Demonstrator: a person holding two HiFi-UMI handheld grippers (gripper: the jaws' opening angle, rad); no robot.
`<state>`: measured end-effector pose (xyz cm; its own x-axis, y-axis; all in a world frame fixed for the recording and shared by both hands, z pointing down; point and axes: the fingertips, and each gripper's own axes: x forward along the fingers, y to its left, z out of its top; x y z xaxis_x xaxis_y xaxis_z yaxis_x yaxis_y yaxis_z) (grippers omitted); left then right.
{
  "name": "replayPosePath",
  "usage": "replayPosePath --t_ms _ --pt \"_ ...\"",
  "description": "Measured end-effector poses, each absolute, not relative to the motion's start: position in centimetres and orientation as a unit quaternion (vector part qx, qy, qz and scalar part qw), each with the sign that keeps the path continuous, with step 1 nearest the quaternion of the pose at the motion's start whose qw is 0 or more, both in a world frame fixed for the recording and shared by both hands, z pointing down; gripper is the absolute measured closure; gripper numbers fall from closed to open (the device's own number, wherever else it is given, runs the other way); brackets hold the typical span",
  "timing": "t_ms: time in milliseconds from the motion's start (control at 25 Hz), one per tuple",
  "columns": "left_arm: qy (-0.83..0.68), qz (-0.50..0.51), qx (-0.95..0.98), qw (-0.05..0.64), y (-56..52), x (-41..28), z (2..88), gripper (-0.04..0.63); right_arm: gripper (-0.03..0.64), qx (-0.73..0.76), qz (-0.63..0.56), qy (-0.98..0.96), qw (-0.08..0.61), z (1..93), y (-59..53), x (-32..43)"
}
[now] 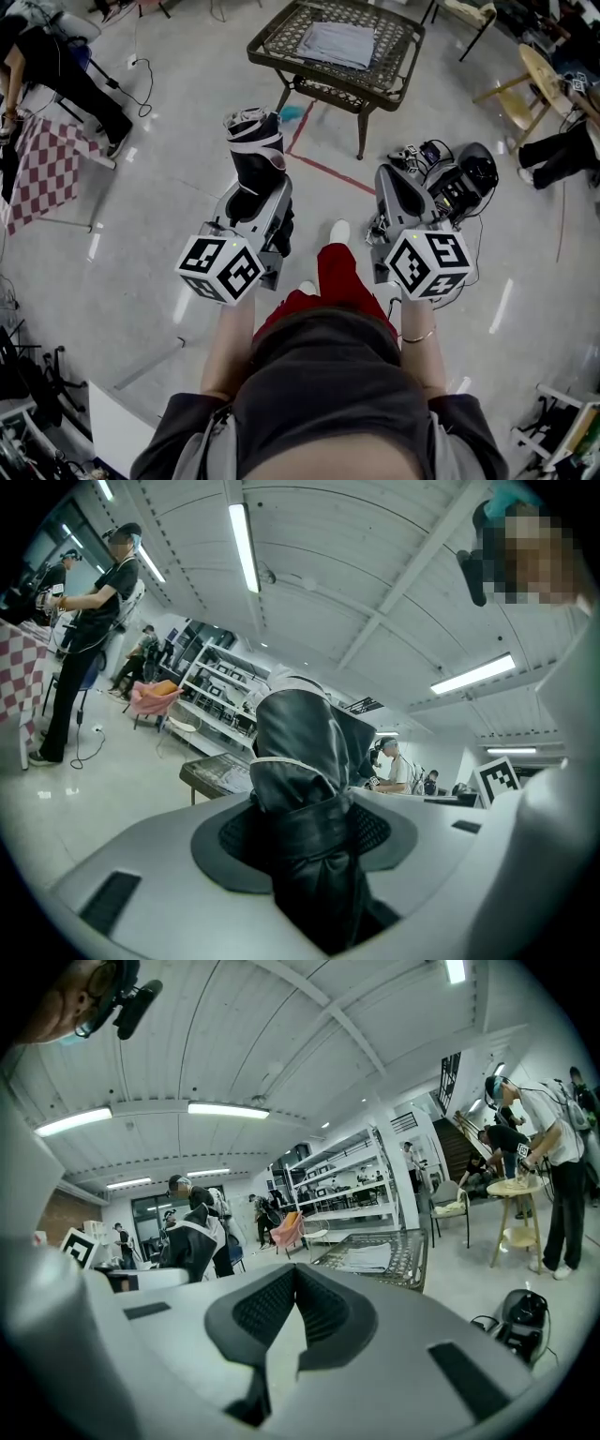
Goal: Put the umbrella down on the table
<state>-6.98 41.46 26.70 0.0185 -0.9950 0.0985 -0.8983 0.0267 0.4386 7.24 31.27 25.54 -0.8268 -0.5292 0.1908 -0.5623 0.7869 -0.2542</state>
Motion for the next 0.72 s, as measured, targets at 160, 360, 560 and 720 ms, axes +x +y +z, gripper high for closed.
replayPosePath --t_ms 160,360,560,720 --pt "-0.694 -0.116 0.684 0.194 38.9 -8.1 27.3 0.391 0.598 0.292 0.156 -0.942 0.050 25.9 28.1 6.3" --pt "-0.695 -0.112 0.682 0.199 34.2 -9.9 27.4 0.391 0.598 0.301 0.165 -0.938 0.043 25.8 23.1 5.7" --pt "-0.693 -0.108 0.683 0.204 28.5 -11.0 27.4 0.391 0.598 0.312 0.172 -0.933 0.047 26.0 17.4 5.2" --pt "-0.691 -0.108 0.685 0.206 24.3 -11.5 27.2 0.391 0.598 0.313 0.180 -0.931 0.051 26.2 13.5 4.6"
